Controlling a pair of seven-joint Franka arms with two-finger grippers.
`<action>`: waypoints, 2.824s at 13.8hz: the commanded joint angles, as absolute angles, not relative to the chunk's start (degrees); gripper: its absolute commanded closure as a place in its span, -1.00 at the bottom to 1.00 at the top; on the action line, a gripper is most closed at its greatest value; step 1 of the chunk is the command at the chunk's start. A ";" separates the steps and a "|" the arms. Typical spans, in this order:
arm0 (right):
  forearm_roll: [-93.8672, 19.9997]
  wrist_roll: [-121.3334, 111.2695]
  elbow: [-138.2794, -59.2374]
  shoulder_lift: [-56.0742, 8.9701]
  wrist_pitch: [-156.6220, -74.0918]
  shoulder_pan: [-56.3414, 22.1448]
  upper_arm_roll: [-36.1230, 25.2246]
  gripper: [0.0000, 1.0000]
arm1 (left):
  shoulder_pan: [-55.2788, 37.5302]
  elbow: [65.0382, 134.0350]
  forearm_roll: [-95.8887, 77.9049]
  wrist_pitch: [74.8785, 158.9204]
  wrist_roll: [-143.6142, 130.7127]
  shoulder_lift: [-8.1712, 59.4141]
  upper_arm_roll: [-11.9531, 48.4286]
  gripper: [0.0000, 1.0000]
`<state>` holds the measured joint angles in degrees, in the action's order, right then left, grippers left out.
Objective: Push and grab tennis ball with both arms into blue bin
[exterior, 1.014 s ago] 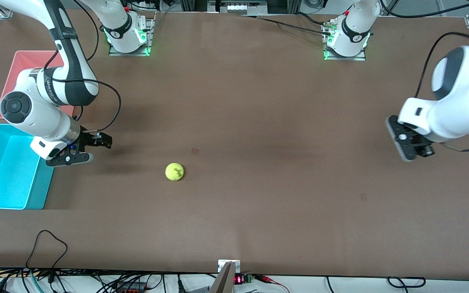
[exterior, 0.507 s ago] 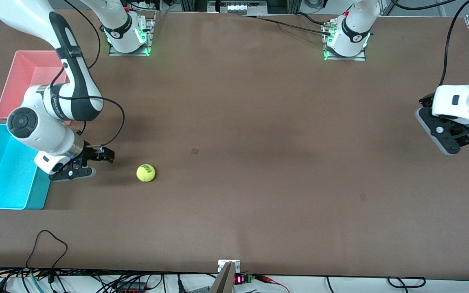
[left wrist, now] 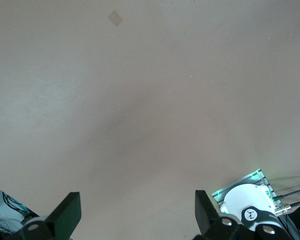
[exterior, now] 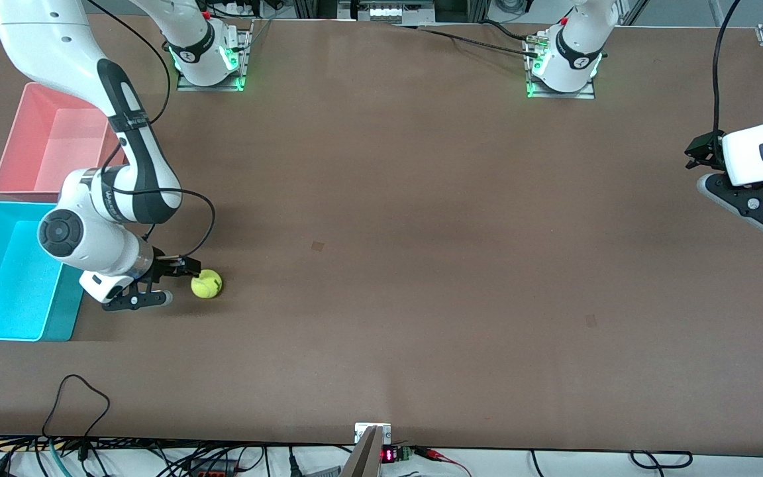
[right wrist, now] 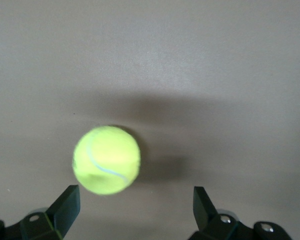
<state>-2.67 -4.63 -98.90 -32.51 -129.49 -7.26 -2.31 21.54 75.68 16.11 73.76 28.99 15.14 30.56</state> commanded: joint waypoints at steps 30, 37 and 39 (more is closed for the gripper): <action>1.14 -5.45 -96.33 -39.90 -131.04 -6.15 -2.37 -1.00 | -5.89 89.12 0.18 87.10 0.09 0.96 1.58 -1.00; 1.05 -5.36 -96.33 -40.34 -131.04 -6.42 -2.29 -0.68 | -6.33 89.21 0.61 86.49 -0.35 1.14 1.67 -1.00; 1.05 -5.45 -96.33 -40.34 -131.04 -6.42 -2.29 -0.25 | -6.15 89.21 0.79 85.18 -0.35 1.14 1.58 -1.00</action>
<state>1.19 -5.45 -96.78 -40.11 -131.07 -6.39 -2.43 -6.18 89.15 1.21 86.34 -0.68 1.70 1.67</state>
